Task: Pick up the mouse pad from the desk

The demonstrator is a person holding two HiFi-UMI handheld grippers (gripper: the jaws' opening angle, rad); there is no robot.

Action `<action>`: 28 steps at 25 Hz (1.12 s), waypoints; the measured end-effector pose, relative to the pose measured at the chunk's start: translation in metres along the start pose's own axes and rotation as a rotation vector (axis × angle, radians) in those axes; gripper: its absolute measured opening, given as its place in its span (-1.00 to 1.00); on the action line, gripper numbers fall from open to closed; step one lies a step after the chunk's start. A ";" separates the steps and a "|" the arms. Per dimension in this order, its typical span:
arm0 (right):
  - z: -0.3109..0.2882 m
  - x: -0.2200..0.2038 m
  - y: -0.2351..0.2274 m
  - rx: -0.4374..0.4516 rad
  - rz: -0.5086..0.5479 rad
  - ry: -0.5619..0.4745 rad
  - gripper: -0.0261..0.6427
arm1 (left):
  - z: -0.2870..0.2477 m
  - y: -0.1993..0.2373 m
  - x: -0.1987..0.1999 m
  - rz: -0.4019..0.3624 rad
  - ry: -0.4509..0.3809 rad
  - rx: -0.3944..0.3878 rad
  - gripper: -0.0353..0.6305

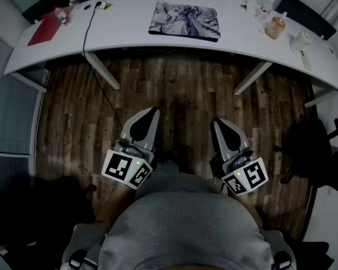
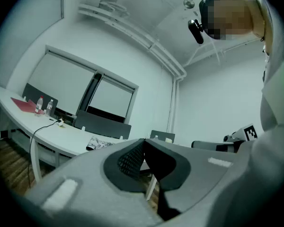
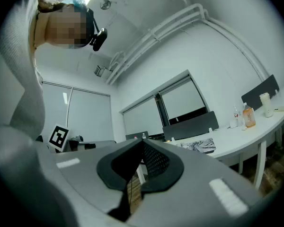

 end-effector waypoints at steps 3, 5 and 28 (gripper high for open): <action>-0.002 0.001 -0.001 -0.001 0.001 -0.003 -0.92 | -0.001 0.002 0.001 -0.002 0.000 0.001 -0.90; -0.003 0.002 -0.001 -0.001 -0.001 -0.003 -0.92 | -0.002 0.003 0.000 -0.002 0.002 0.001 -0.90; -0.011 -0.007 -0.004 -0.020 -0.051 -0.020 -0.92 | -0.003 0.021 -0.005 0.020 0.018 -0.002 -0.90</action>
Point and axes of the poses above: the fingertips, and each gripper's own axes: z backward along the fingers, y to its left, x out of its top, the point moved 3 cm from there along z, backward along the fingers, and after that the axes turned 5 degrees about -z, right-handed, at the moved point
